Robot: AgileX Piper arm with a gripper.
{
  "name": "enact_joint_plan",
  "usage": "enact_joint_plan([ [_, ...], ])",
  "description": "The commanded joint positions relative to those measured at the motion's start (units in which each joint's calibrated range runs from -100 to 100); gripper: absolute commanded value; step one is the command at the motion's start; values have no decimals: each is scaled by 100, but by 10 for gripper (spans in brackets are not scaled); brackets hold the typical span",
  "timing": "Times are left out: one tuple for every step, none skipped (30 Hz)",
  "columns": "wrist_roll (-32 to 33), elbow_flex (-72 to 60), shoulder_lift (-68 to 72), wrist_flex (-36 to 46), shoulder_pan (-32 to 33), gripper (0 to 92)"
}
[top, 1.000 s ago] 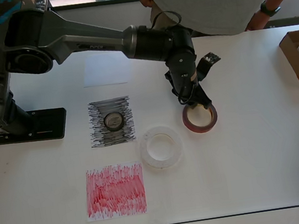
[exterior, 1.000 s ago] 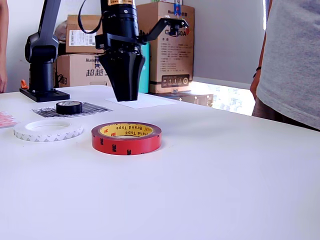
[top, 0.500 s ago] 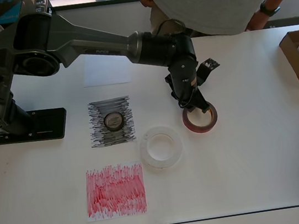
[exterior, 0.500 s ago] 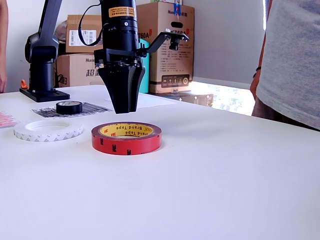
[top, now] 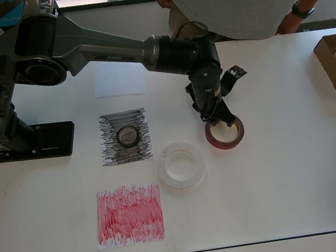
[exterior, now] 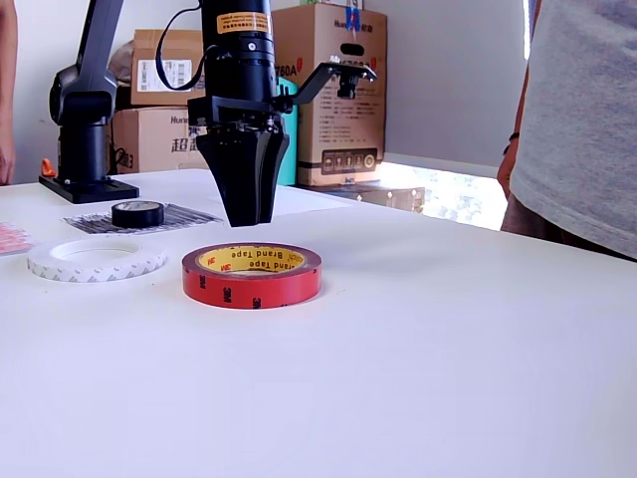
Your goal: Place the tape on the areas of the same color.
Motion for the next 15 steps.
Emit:
enact_joint_plan([
  [-7,9,162,-14,9,343],
  [-7,9,181,-14,9,342],
  [-7,9,199,-14,17,342],
  [-7,9,218,-14,25,342],
  [-7,9,227,-14,49,341],
  [-7,9,227,-14,64,340],
  [-7,9,237,-14,64,340],
  [-7,9,237,-14,72,340],
  [-7,9,246,-14,72,340],
  [-7,9,255,-14,72,339],
  [-7,9,265,-14,80,339],
  [-7,9,265,-14,80,339],
  [-7,9,265,-14,80,340],
  [-7,9,265,-14,80,340],
  [-7,9,274,-14,80,340],
])
